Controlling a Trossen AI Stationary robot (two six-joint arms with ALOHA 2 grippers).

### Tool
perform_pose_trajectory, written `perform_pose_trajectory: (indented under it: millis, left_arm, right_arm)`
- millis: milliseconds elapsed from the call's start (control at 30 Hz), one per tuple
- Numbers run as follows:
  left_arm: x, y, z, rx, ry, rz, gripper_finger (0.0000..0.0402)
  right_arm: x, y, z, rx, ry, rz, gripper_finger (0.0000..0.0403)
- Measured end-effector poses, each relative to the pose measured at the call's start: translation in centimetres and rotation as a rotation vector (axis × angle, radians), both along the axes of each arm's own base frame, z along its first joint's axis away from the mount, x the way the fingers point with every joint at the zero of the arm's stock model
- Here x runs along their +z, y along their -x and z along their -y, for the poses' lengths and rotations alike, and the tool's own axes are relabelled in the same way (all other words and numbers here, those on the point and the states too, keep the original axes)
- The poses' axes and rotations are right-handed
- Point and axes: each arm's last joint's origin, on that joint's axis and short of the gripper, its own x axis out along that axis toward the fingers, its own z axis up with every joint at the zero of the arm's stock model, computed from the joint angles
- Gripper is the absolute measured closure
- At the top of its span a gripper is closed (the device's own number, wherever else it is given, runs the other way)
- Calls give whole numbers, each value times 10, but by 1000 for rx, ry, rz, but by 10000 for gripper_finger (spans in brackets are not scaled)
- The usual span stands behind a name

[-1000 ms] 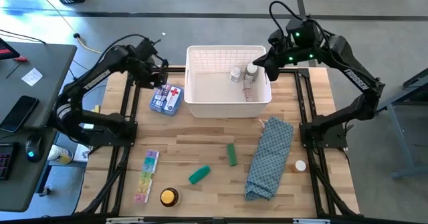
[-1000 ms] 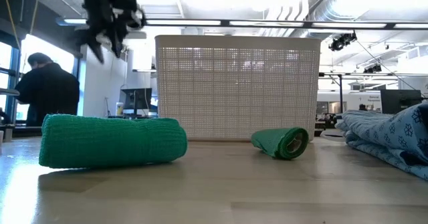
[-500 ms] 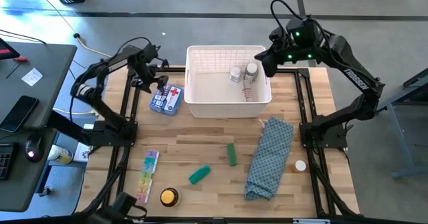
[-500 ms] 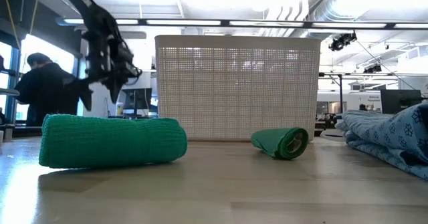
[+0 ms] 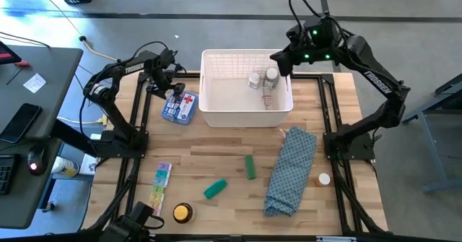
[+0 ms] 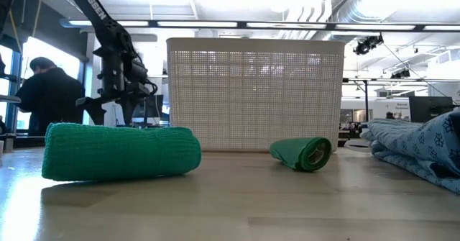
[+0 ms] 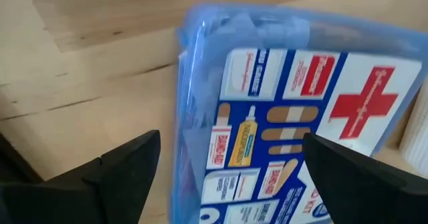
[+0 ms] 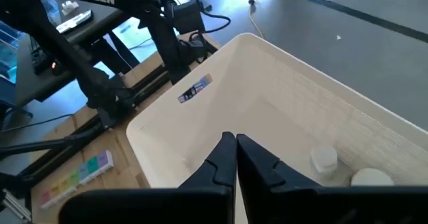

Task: Pick & place medical supplies in basket/bin
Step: Put the blue first aid kit into the white bin

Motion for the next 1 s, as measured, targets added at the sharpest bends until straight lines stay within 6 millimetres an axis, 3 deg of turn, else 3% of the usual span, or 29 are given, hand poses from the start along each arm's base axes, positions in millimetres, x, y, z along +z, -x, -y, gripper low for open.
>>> perform_pose_trajectory:
  millis: [267,500,767,1000]
  left_arm:
    - [0,0,1,-13,4,-12,27]
    - [1,-15,19,-58,9,-187,69]
    - [0,-50,51,-163,22,-257,123]
    - [0,-66,87,-273,112,-362,136]
  right_arm:
    - [-14,-18,10,40,-63,-20,399]
    - [-14,-20,9,45,-86,-14,400]
    - [-14,-21,7,63,-87,-13,401]
    - [-17,-20,3,117,-124,-35,396]
